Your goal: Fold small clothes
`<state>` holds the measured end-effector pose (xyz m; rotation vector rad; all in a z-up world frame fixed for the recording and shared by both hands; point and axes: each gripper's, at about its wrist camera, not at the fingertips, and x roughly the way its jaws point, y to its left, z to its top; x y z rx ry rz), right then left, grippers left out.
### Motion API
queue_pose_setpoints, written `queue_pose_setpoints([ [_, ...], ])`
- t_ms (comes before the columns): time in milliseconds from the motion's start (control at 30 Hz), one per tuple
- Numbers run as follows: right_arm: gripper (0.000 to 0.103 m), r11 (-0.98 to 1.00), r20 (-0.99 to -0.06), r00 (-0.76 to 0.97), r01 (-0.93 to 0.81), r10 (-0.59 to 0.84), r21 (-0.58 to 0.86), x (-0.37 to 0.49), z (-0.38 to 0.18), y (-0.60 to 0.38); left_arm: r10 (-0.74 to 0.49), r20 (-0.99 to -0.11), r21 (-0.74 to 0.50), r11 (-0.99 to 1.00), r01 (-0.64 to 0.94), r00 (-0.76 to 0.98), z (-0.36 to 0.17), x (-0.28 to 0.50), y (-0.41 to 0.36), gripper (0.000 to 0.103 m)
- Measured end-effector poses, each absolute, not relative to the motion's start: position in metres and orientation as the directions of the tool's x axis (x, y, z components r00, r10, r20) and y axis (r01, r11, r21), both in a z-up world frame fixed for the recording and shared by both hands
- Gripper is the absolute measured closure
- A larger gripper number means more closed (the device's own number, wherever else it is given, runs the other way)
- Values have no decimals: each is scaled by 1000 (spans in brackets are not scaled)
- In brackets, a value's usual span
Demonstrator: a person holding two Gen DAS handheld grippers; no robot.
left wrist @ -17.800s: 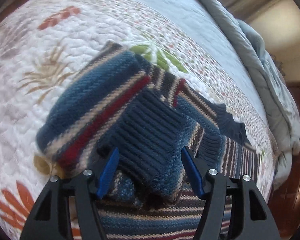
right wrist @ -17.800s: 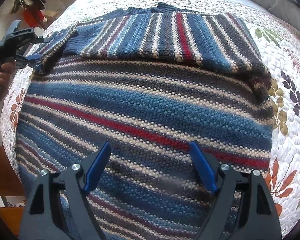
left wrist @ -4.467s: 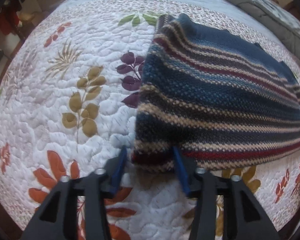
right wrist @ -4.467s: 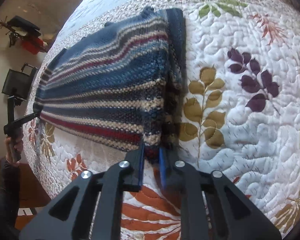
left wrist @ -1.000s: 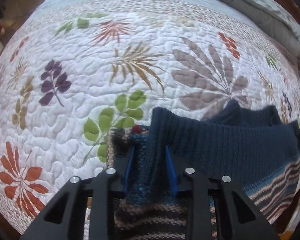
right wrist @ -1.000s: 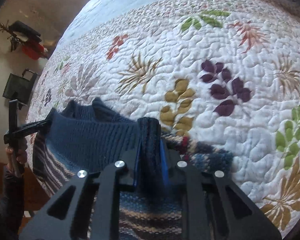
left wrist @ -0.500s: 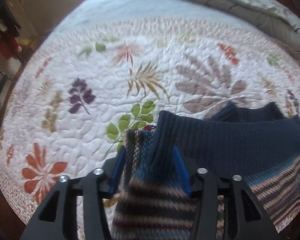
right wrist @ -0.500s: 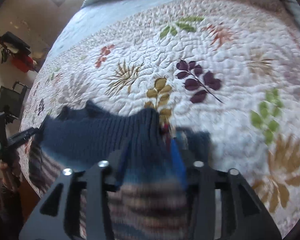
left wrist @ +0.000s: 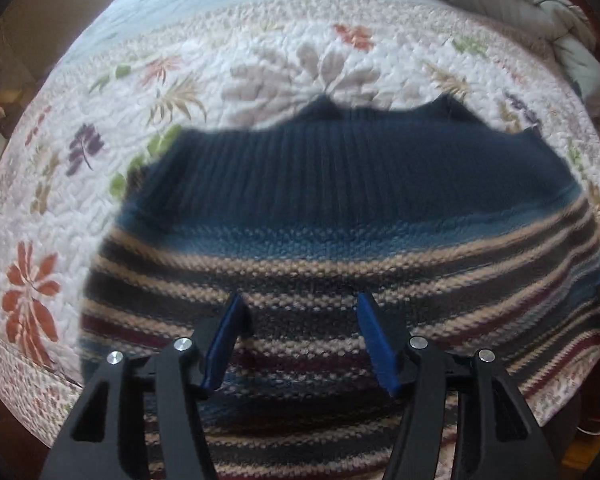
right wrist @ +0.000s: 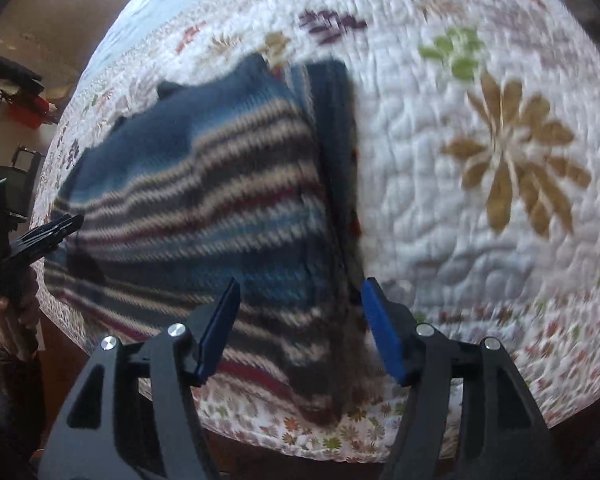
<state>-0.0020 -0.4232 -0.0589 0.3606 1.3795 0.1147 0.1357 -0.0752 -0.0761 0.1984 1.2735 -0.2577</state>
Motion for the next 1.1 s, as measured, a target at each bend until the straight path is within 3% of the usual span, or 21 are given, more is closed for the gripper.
queue_pose_setpoints([
  [333,41,924,-926,202,154,319,351,-12,-91,-424,-65,-959,25,951,309,277,-90,140,-75,34],
  [433,60,925,-923,196,126,330,358,-11,-88,-414,-70,-957,18,954,300,281,-91,140,-74,33],
  [567,64,912,-914,181,135,362,388,-7,-92,-410,-80,-955,8,955,297,284,-91,140,-74,32],
  [733,80,852,-869,202,193,451,487,-9,-94,-422,-95,-957,-10,955,298,273,-91,144,-72,31],
  [1100,84,825,-850,235,221,472,520,-12,-70,-422,-133,-955,-49,952,302,264,-92,144,-66,30],
])
